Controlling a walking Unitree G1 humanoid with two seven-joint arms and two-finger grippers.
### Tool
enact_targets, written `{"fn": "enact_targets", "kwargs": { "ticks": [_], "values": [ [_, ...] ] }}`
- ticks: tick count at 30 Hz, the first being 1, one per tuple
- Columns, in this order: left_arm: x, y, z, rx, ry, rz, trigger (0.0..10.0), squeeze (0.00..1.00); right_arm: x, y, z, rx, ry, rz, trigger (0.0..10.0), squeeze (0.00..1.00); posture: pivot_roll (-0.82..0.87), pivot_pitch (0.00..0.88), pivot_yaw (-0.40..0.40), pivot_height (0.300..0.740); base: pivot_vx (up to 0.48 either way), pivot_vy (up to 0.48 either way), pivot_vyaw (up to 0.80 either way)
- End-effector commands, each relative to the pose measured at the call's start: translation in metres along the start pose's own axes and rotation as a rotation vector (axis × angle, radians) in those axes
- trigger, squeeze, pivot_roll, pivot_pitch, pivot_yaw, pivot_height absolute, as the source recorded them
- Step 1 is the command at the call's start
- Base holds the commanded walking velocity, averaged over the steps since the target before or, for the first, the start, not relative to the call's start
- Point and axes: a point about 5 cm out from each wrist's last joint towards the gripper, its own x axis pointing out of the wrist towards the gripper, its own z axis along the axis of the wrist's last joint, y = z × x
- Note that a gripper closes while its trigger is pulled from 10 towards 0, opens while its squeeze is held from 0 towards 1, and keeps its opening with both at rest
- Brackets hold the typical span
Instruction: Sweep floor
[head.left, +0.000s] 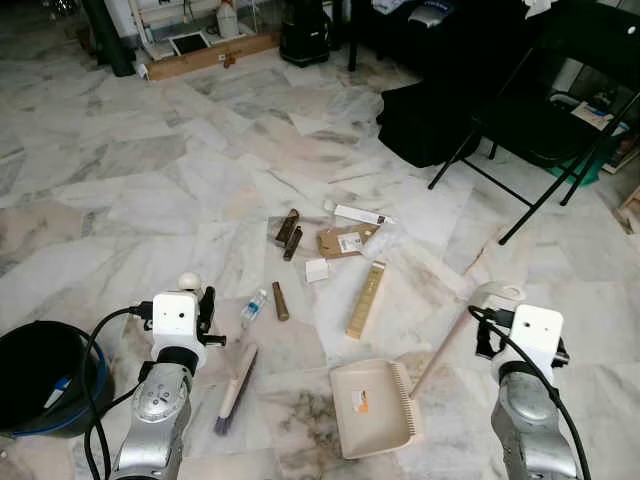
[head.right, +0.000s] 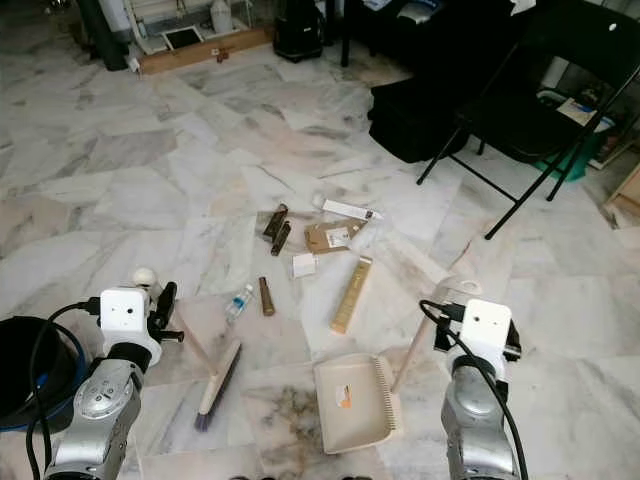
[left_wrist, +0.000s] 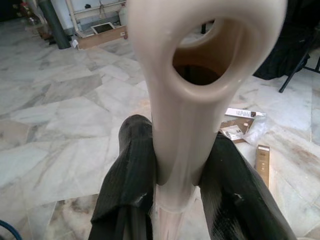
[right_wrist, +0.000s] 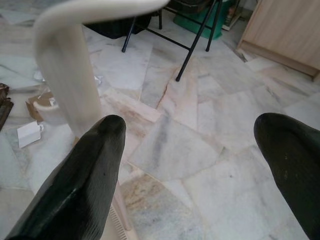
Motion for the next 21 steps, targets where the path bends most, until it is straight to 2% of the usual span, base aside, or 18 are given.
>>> {"fn": "enact_targets", "kwargs": {
  "ticks": [1, 10, 21],
  "values": [
    [-0.001, 0.0, -0.001, 0.005, -0.006, 0.001, 10.0, 0.0, 0.001, 0.001, -0.002, 0.018, 0.007, 0.0, 10.0, 0.0, 0.0, 0.131, 0.025, 0.74, 0.0, 0.0, 0.0],
    [-0.001, -0.003, -0.001, 0.003, -0.006, -0.004, 10.0, 0.0, 0.005, 0.011, -0.002, 0.029, -0.041, 0.1, 10.0, 0.0, 0.0, 0.125, 0.026, 0.74, 0.0, 0.0, 0.0],
    [-0.001, -0.002, -0.001, 0.006, -0.004, -0.004, 10.0, 0.0, 0.008, 0.013, -0.005, 0.025, -0.053, 0.121, 10.0, 0.0, 0.0, 0.117, 0.029, 0.74, 0.0, 0.0, 0.0]
  ]
}}
